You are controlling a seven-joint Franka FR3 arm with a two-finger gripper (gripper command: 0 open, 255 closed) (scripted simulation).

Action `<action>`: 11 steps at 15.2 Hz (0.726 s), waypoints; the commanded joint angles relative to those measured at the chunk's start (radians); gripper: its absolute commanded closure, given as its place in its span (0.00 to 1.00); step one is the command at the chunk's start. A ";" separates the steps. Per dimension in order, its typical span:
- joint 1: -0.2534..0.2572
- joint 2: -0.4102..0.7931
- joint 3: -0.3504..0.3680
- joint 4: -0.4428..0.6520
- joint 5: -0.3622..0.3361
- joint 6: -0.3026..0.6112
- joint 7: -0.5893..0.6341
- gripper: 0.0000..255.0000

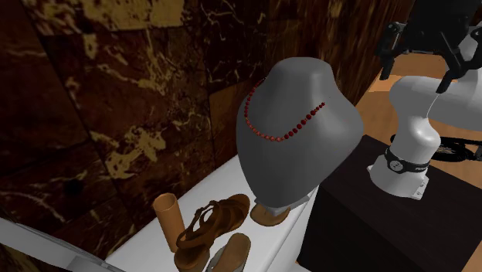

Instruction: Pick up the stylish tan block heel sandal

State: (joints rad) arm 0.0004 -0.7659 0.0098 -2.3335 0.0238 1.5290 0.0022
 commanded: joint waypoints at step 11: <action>-0.011 0.379 -0.008 0.177 -0.034 0.198 -0.025 0.00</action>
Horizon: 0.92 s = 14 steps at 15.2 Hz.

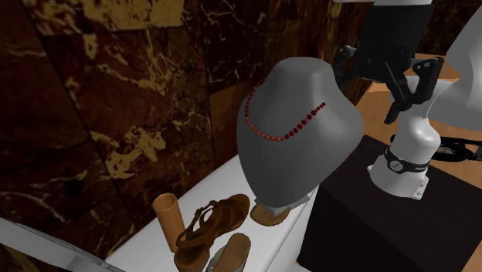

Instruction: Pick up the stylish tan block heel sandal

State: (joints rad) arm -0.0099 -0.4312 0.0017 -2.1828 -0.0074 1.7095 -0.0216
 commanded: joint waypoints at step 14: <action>-0.011 0.598 -0.008 0.504 -0.043 0.092 -0.022 0.00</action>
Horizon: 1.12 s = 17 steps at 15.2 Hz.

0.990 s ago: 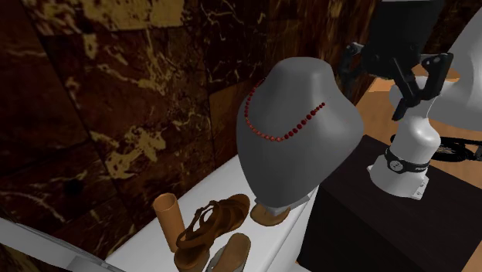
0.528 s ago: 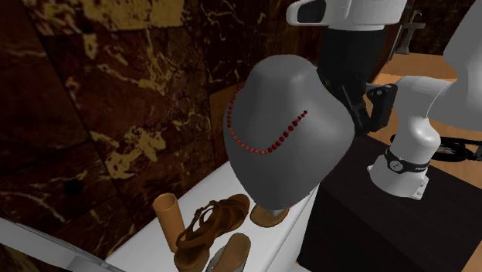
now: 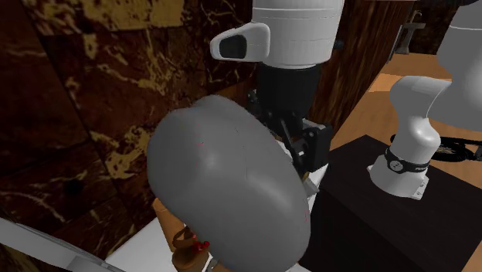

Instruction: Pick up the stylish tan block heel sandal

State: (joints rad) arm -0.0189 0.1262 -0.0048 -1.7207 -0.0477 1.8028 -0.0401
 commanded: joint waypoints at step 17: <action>-0.004 0.387 -0.007 0.372 -0.019 0.014 -0.013 0.00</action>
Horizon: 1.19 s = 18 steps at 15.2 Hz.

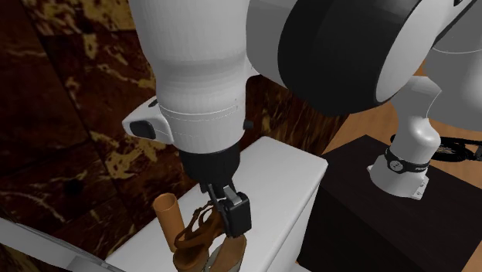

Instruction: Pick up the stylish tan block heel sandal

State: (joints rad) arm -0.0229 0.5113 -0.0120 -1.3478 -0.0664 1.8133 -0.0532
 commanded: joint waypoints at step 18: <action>0.000 -0.003 0.000 0.099 0.001 -0.101 -0.006 1.00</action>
State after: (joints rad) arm -0.0227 0.5054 -0.0122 -1.2670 -0.0653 1.7274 -0.0588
